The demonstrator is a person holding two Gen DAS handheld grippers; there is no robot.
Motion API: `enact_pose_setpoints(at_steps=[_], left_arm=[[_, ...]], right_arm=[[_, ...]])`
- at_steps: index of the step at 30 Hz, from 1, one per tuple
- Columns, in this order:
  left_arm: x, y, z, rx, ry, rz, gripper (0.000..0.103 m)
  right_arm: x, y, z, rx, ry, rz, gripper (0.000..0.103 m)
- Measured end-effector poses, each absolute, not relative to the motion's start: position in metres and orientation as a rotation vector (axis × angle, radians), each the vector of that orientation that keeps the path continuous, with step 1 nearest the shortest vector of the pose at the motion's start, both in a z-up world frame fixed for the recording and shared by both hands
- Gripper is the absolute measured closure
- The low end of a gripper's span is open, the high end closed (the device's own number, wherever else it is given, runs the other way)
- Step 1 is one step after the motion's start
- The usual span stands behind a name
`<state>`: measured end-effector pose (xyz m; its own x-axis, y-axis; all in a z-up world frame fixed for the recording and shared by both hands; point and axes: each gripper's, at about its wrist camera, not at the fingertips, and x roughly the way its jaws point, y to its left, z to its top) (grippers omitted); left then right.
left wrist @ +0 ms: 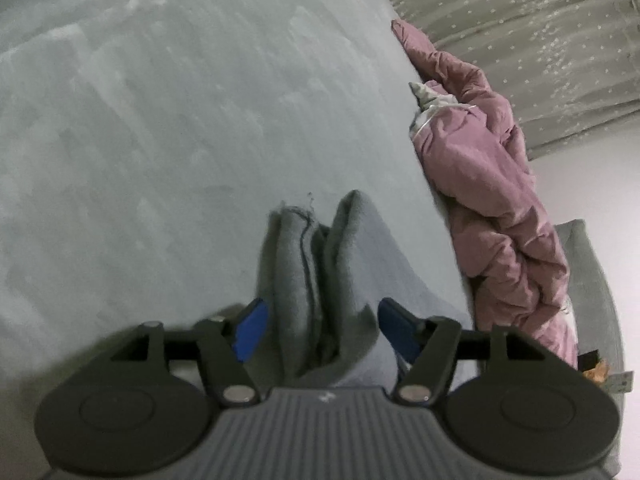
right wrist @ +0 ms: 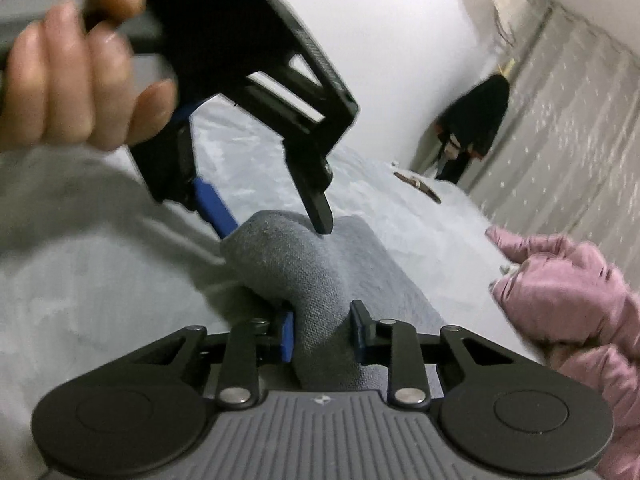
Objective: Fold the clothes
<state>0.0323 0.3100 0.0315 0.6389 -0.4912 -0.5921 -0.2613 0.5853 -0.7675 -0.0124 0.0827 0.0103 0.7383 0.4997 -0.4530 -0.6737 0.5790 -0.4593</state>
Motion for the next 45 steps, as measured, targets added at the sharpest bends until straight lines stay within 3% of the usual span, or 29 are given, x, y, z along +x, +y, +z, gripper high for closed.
enact_pose_setpoints(at_steps=[14,20,24,27,36,45], left_arm=[[0.041,0.297,0.025,-0.961,0.885,-0.169,0.029],[0.048,0.276,0.035,-0.796,0.849,-0.203,0.039],[0.049,0.267,0.037,-0.719,0.859,-0.203,0.061],[0.049,0.266,0.036,-0.695,0.858,-0.197,0.067],[0.046,0.263,0.036,-0.628,0.848,-0.177,0.070],[0.046,0.260,0.036,-0.595,0.853,-0.164,0.070]], right_arm=[[-0.016,0.078,0.020,-0.562,0.322,0.706,0.076],[-0.023,0.075,0.020,-0.555,0.323,0.714,0.076],[-0.024,0.073,0.018,-0.551,0.326,0.720,0.076],[-0.024,0.073,0.018,-0.547,0.331,0.725,0.076],[-0.022,0.049,0.031,-0.462,0.393,0.776,0.069],[0.012,-0.016,0.052,-0.210,0.652,0.806,0.069]])
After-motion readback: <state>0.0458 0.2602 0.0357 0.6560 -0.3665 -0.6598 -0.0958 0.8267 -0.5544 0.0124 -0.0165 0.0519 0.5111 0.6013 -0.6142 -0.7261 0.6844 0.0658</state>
